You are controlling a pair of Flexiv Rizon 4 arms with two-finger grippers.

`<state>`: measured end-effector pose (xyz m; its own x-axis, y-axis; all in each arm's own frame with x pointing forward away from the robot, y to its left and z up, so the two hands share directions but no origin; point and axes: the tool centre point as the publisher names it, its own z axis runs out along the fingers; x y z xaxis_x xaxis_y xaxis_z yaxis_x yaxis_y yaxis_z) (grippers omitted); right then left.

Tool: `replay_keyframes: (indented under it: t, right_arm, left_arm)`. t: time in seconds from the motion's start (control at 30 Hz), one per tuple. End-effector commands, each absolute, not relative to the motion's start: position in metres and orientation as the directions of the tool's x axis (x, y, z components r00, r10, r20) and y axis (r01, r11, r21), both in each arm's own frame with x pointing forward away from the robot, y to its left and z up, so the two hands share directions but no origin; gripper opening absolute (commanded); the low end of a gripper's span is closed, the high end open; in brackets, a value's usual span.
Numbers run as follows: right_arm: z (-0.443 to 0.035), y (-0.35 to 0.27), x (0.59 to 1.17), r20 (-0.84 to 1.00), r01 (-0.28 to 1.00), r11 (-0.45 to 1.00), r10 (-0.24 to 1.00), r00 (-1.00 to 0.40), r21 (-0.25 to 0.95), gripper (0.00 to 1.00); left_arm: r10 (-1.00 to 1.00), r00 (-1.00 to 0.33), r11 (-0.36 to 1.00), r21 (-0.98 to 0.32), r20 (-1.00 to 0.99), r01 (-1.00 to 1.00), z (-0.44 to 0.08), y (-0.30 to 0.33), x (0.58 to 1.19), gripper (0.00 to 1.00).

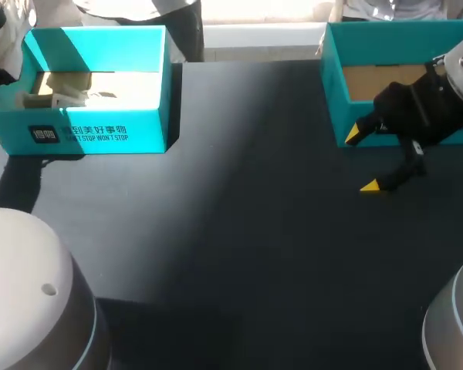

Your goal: Take the shoe out of the shoebox, open the shoe tongue, remove and reinsert the insole, then place the shoe into the shoebox

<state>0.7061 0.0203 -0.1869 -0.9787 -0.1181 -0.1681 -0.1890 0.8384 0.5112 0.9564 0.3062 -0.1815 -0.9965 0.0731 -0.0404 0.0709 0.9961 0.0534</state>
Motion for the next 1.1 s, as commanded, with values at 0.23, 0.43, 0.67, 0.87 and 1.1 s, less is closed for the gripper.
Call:
replay_keyframes:
  t: [0.23,0.43,0.67,0.87,1.1]
  right_arm:
    - [-0.188,0.021,0.707,-0.166,-0.189,0.839,-0.119,-0.979,0.51,1.0]
    - [-0.188,0.021,0.707,-0.166,-0.189,0.839,-0.119,-0.979,0.51,1.0]
    - [-0.188,0.021,0.707,-0.166,-0.189,0.839,-0.119,-0.979,0.51,1.0]
    - [-0.188,0.021,0.707,-0.166,-0.189,0.839,-0.119,-0.979,0.51,1.0]
    - [-0.188,0.021,0.707,-0.166,-0.189,0.839,-0.119,-0.979,0.51,1.0]
  left_arm:
    - [0.032,-0.999,0.999,0.044,-0.021,0.031,-0.192,0.306,1.021,0.0]
    - [0.007,-1.0,0.998,0.055,-0.02,0.006,-0.193,0.306,1.029,0.0]
    - [0.007,-1.0,0.998,0.055,-0.02,0.006,-0.193,0.306,1.029,0.0]
    - [0.126,-0.992,0.991,0.044,0.004,0.126,-0.194,0.306,1.03,0.0]
    - [0.552,-0.833,0.831,0.05,0.044,0.554,-0.199,0.323,1.041,0.0]
